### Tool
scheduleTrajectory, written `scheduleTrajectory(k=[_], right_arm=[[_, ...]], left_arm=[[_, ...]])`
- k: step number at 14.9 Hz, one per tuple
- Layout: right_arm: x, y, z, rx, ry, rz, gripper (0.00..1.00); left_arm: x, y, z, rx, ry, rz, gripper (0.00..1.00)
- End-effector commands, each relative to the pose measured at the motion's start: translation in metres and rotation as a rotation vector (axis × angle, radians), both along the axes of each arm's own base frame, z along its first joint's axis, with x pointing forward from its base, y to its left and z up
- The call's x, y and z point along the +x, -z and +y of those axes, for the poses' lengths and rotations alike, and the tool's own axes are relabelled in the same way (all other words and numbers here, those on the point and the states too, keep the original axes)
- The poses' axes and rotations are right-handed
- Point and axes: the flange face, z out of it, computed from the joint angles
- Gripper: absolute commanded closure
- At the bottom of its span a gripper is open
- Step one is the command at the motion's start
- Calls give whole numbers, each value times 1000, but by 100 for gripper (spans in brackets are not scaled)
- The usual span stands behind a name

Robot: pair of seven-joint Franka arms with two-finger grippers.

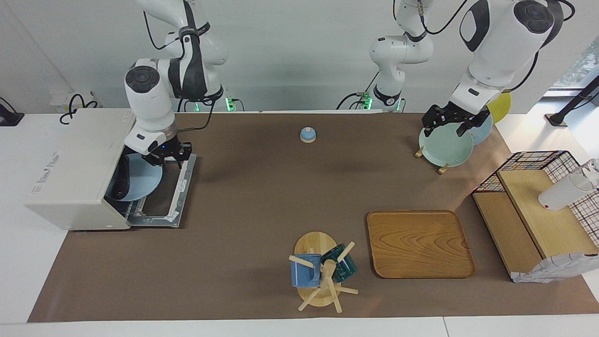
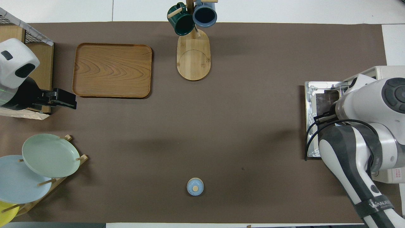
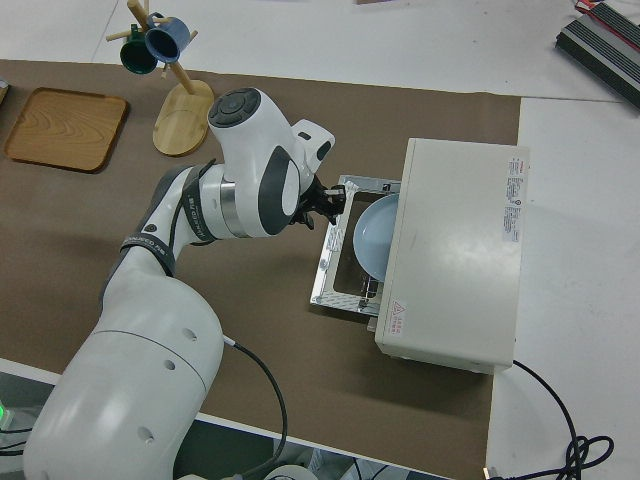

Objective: Put eggplant into oven
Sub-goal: 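Release the plate inside the oven and withdraw the right gripper, then push the oven door shut with the right gripper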

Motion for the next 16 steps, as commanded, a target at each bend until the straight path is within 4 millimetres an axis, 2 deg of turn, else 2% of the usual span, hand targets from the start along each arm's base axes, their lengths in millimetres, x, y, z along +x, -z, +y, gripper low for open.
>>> scheduleTrajectory(k=[1,3,6,11,16], right_arm=[[14,38,42,52,101,-2,100],[17,51,49,65,112,-20,100],[13,71,34,55,139,14,100],[-2,99,23,49,159,45,100],[-6,109,13,59,168,21,100]], left_arm=[[-1,-6,3,-3,-4,-12,0],[-1,-6,3,-3,-6,-12,0],[-1,-6,2,-3,-2,-12,0],[-1,-6,4,-3,-6,-12,0],[-1,-6,3,-3,-4,-12,0]])
